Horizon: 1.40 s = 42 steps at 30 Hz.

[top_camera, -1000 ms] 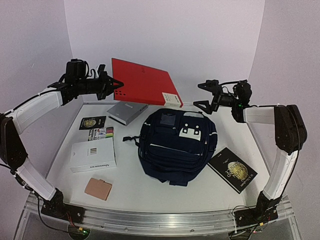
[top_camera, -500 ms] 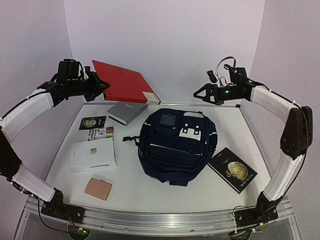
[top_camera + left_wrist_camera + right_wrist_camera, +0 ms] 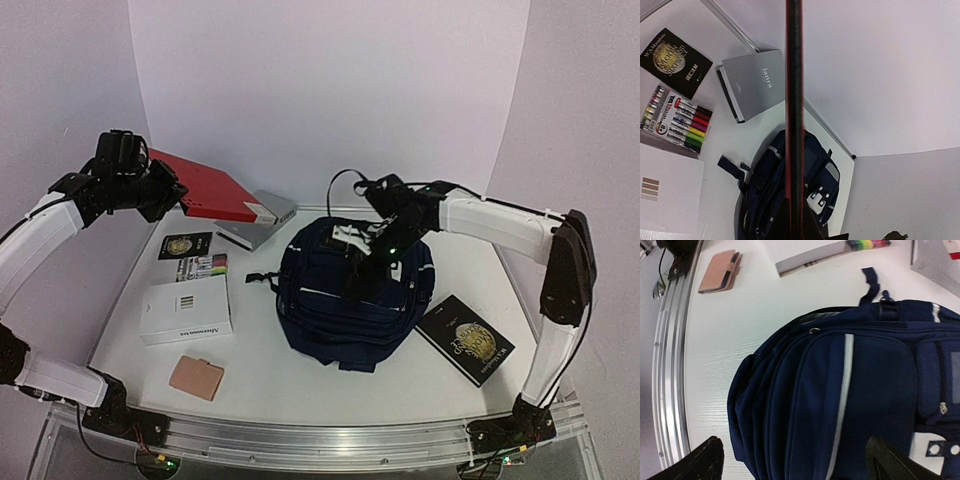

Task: Pack the student bag
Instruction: Place the files in the student bag.

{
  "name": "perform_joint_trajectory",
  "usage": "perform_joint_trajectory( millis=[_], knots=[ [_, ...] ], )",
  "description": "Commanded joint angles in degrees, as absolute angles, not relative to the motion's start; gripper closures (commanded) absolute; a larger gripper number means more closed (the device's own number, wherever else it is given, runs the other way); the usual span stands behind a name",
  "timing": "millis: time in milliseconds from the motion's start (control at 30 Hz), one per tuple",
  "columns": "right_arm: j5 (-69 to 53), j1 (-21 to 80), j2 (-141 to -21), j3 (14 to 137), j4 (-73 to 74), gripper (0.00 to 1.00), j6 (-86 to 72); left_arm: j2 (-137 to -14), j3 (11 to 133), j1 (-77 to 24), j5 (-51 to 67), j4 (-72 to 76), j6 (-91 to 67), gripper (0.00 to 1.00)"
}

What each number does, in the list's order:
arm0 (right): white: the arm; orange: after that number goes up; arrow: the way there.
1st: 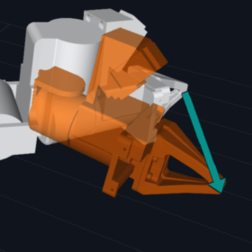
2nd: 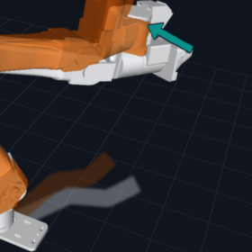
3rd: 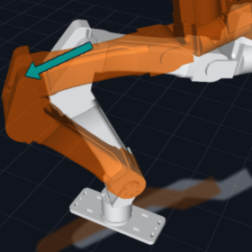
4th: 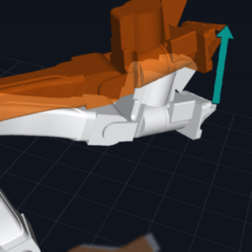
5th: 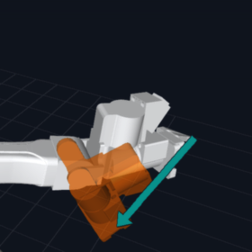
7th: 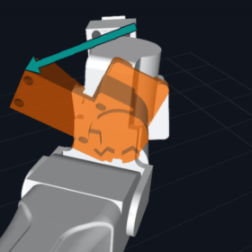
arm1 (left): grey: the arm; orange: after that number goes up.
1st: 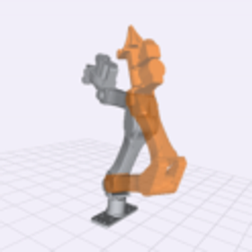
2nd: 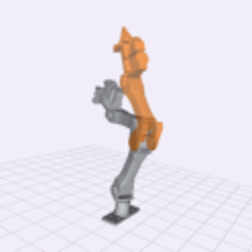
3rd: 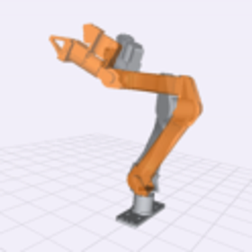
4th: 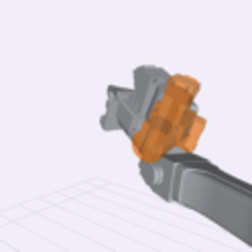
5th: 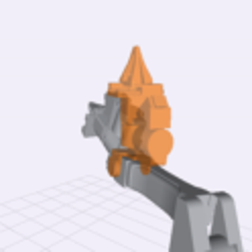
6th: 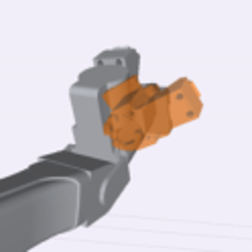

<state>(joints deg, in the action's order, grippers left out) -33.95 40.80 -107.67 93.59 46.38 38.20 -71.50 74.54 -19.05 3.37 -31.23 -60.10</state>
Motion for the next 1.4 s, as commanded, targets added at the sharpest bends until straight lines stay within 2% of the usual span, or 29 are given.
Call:
perform_joint_trajectory(
  millis=[0,167,233,300,367,433,500,667,767,867,900,1000,1067,1167,1367],
  knots=[
    [-27.37,46.03,-112.22,92.46,43.74,0.02,38.81,-68.89,77.28,-19.10,0.54,-30.32,-60.01,1.00],
    [-20.16,47.89,-118.61,94.99,34.92,0.05,29.98,-67.69,77.91,-19.11,-1.84,-30.95,-57.87,1.00],
    [-16.74,48.03,-121.05,96.41,32.26,0.12,26.66,-67.66,78.80,-19.11,-1.45,-32.02,-57.48,1.00],
    [-12.03,48.28,-123.88,97.71,29.25,0.25,23.59,-67.38,78.91,-19.09,-1.43,-32.91,-57.39,1.00],
    [-7.51,48.31,-126.47,99.67,27.38,0.44,19.41,-66.82,78.18,-19.11,-1.70,-32.54,-57.35,1.00],
    [-5.20,47.72,-128.39,101.63,26.44,0.56,14.32,-66.39,77.96,-19.10,-1.82,-32.22,-56.78,1.00],
    [-5.49,46.09,-130.10,103.15,25.28,0.75,7.79,-66.62,78.17,-19.12,-1.61,-32.56,-55.74,1.00],
    [-5.76,40.98,-135.21,109.56,24.69,0.99,-4.21,-68.10,78.32,-19.07,2.32,-32.34,-53.28,1.00],
    [-7.85,39.11,-135.65,113.74,24.70,0.99,-6.63,-69.48,78.47,-19.07,5.50,-32.07,-52.67,1.00],
    [-9.75,37.63,-133.32,114.98,24.73,0.91,-5.27,-70.17,78.17,-19.10,6.39,-31.51,-52.72,1.00],
    [-10.11,37.26,-132.39,114.93,24.80,0.86,-4.41,-70.26,77.88,-19.11,6.37,-31.15,-52.83,1.00],
    [-13.47,36.76,-128.50,113.42,25.33,0.62,-0.29,-70.73,77.28,-19.08,6.47,-29.94,-52.89,1.00],
    [-16.24,36.82,-125.36,110.56,26.18,0.54,4.16,-71.41,77.41,-19.07,6.73,-29.65,-52.62,1.00],
    [-17.57,36.99,-123.58,108.09,29.43,0.49,7.79,-71.89,77.50,-19.08,6.96,-29.28,-52.24,1.00],
    [-17.11,37.95,-125.46,108.66,33.72,0.48,9.99,-70.90,75.08,-19.08,7.03,-25.92,-52.80,1.00]
  ],
)
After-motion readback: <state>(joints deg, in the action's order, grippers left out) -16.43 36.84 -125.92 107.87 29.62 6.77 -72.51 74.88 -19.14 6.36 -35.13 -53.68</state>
